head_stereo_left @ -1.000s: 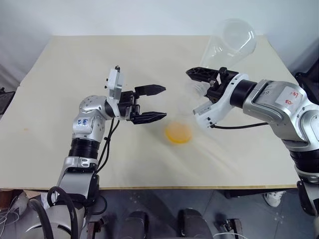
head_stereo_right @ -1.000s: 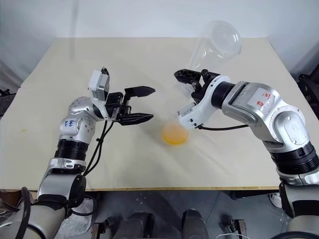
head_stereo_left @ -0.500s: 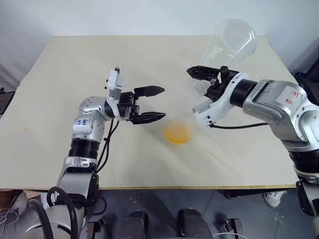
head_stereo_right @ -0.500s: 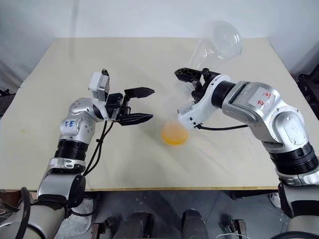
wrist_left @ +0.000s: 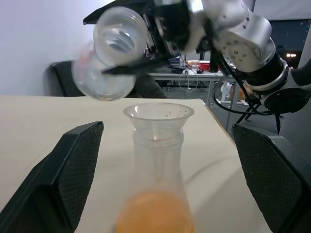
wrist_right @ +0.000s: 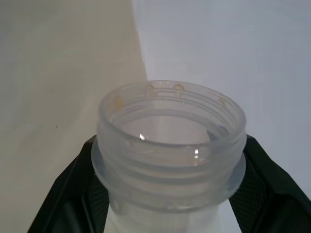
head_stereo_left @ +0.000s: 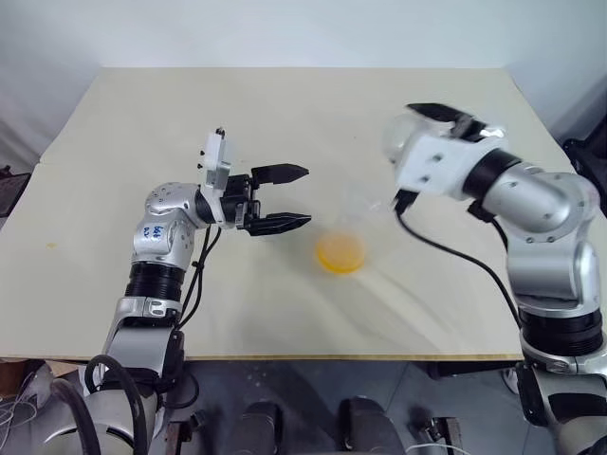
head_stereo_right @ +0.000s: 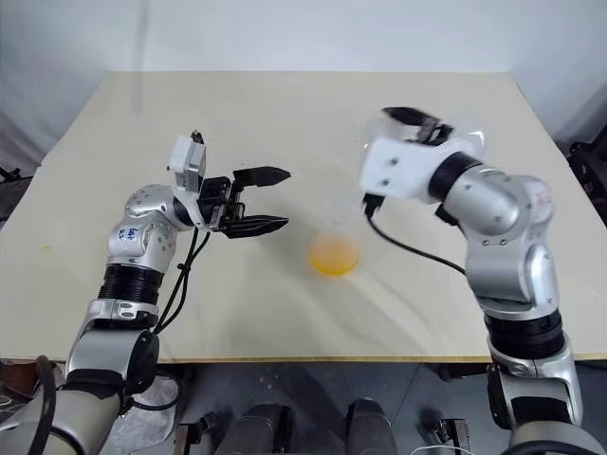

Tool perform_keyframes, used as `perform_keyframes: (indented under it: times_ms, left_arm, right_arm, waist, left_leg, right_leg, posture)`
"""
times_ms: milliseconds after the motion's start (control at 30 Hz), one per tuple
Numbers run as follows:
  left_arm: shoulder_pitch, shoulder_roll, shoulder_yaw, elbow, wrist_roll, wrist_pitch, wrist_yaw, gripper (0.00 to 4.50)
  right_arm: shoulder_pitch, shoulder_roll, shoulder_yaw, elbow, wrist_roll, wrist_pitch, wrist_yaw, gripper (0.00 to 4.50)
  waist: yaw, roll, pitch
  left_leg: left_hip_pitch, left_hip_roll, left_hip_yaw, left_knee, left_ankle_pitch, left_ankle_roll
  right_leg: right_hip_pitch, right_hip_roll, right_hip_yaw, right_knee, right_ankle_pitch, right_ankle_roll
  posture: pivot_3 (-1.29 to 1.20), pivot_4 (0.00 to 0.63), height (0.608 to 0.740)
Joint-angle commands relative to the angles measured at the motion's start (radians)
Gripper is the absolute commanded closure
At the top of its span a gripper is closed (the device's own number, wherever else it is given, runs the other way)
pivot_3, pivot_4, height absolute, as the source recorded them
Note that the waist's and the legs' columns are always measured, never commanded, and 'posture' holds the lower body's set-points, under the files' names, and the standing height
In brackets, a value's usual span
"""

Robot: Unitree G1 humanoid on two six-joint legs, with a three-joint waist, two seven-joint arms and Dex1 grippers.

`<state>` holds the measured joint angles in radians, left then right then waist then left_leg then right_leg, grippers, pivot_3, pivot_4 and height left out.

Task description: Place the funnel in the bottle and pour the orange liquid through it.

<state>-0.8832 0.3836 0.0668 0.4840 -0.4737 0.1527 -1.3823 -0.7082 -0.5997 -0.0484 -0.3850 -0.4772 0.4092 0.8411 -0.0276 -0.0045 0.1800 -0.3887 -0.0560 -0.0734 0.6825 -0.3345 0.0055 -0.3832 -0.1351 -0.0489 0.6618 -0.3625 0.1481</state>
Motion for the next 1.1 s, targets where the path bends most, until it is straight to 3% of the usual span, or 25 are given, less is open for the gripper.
perform_keyframes:
  times_ms: [33, 200, 367, 733, 900, 1100]
  left_arm:
    - [-0.009, 0.018, 0.01, -0.037, -0.005, 0.008, 0.015, 0.0]
    - [0.007, 0.039, 0.003, -0.059, 0.004, 0.033, 0.04, 0.0]
    - [0.02, 0.054, 0.002, -0.091, -0.004, 0.056, 0.045, 0.0]
    - [0.022, 0.071, 0.0, -0.113, -0.004, 0.08, 0.049, 0.0]
    - [0.017, 0.077, -0.005, -0.103, 0.009, 0.087, 0.061, 0.0]
    - [0.032, 0.087, -0.008, -0.096, 0.045, 0.049, 0.094, 0.0]
  right_arm:
    - [0.001, 0.044, -0.127, -0.039, 0.105, 0.165, -0.04, 1.78]
    - [0.042, 0.176, -0.351, 0.019, 0.29, 0.297, -0.163, 1.78]
    - [0.116, 0.208, -0.469, 0.13, 0.422, 0.208, -0.269, 1.78]
    - [0.213, 0.234, -0.485, 0.29, 0.609, 0.033, -0.399, 1.78]
    - [0.263, 0.185, -0.461, 0.283, 0.643, 0.032, -0.399, 0.16]
    - [0.319, 0.075, -0.436, 0.189, 0.677, 0.088, -0.378, 0.01]
  waist:
    - [0.0, 0.0, 0.0]
    - [-0.001, 0.0, 0.0]
    - [-0.001, 0.0, 0.0]
    - [-0.008, 0.002, -0.001]
    - [-0.006, 0.002, -0.001]
    - [-0.001, 0.002, -0.001]
  left_leg:
    - [0.0, 0.0, 0.0, 0.0, 0.0, 0.0]
    - [0.0, 0.0, 0.0, 0.0, 0.0, 0.0]
    - [0.0, -0.001, 0.0, 0.0, 0.0, 0.0]
    - [0.001, 0.0, 0.002, 0.0, 0.0, 0.0]
    - [0.001, 0.0, 0.001, 0.0, 0.0, 0.0]
    - [0.001, -0.001, 0.001, 0.0, 0.0, 0.0]
  right_leg:
    - [0.0, 0.0, 0.0, 0.0, 0.0, 0.0]
    - [0.0, 0.0, 0.0, 0.001, 0.0, 0.0]
    - [-0.001, -0.001, 0.001, 0.003, 0.0, 0.0]
    - [-0.001, 0.0, 0.001, 0.003, 0.0, 0.0]
    - [-0.001, 0.0, 0.001, 0.003, 0.0, 0.0]
    - [0.0, -0.001, 0.002, 0.002, 0.0, 0.0]
  posture:
    - [0.0, 0.15, 0.74]
    - [0.0, 0.15, 0.74]
    - [0.0, 0.15, 0.74]
    - [0.0, 0.15, 0.74]
    - [0.0, 0.15, 0.74]
    - [0.0, 0.15, 0.74]
